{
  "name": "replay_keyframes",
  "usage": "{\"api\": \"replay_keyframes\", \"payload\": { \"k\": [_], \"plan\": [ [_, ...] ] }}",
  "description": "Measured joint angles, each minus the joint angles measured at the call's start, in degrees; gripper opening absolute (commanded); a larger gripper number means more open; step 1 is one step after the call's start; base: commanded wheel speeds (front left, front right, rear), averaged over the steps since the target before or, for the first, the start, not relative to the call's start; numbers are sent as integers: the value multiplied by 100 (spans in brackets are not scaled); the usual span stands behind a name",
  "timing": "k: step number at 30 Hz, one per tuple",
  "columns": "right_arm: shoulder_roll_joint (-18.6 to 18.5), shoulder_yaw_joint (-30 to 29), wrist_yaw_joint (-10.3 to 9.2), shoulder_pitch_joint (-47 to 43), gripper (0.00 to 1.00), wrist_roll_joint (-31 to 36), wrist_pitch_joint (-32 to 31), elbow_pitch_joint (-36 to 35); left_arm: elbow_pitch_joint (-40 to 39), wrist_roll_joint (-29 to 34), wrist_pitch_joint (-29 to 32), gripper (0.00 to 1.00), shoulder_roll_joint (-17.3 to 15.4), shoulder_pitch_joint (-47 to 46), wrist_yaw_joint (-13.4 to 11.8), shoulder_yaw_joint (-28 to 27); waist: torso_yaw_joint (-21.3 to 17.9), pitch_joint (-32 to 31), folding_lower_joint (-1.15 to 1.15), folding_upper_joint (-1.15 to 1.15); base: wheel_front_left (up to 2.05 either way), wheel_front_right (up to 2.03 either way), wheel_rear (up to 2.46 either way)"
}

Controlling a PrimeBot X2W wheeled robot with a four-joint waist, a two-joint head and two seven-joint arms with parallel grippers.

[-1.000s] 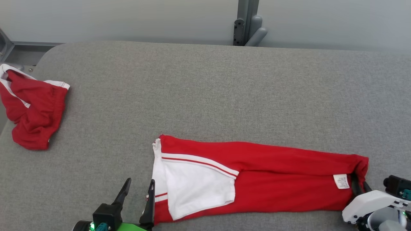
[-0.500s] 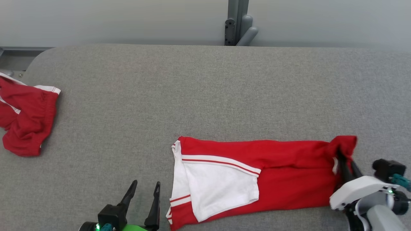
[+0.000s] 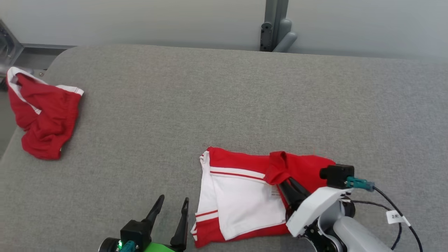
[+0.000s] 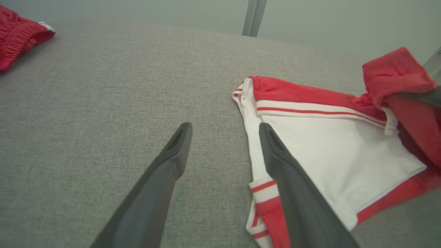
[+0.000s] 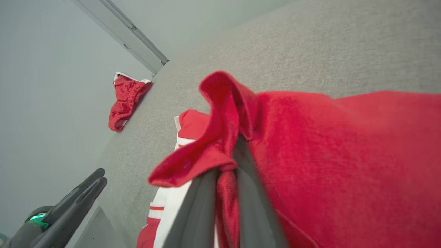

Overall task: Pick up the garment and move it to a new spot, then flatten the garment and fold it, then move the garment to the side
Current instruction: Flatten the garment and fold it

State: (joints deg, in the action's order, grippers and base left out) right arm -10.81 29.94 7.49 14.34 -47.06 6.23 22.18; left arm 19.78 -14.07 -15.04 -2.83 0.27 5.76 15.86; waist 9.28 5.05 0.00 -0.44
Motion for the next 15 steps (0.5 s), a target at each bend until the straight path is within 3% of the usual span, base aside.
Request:
{"api": "replay_keyframes", "payload": {
  "k": [11,12,13,14,15],
  "plan": [
    [605,900,-1,815,0,-111,51,790,85,-53,0,100,0,15,-47,178,793,20,0,0,0,0,0],
    [645,940,0,867,19,-101,80,931,89,-54,0,100,0,21,-47,187,858,25,0,0,0,0,0],
    [673,993,-1,918,75,-58,124,1058,96,-54,0,100,0,24,-48,183,913,31,0,0,0,0,0],
    [684,1039,-1,968,100,-36,189,1148,99,-55,0,100,0,24,-48,182,961,39,0,0,0,0,0],
    [698,1077,-1,1015,100,-43,256,1196,98,-64,0,100,0,24,-55,172,997,50,0,0,0,0,0]
  ]
}}
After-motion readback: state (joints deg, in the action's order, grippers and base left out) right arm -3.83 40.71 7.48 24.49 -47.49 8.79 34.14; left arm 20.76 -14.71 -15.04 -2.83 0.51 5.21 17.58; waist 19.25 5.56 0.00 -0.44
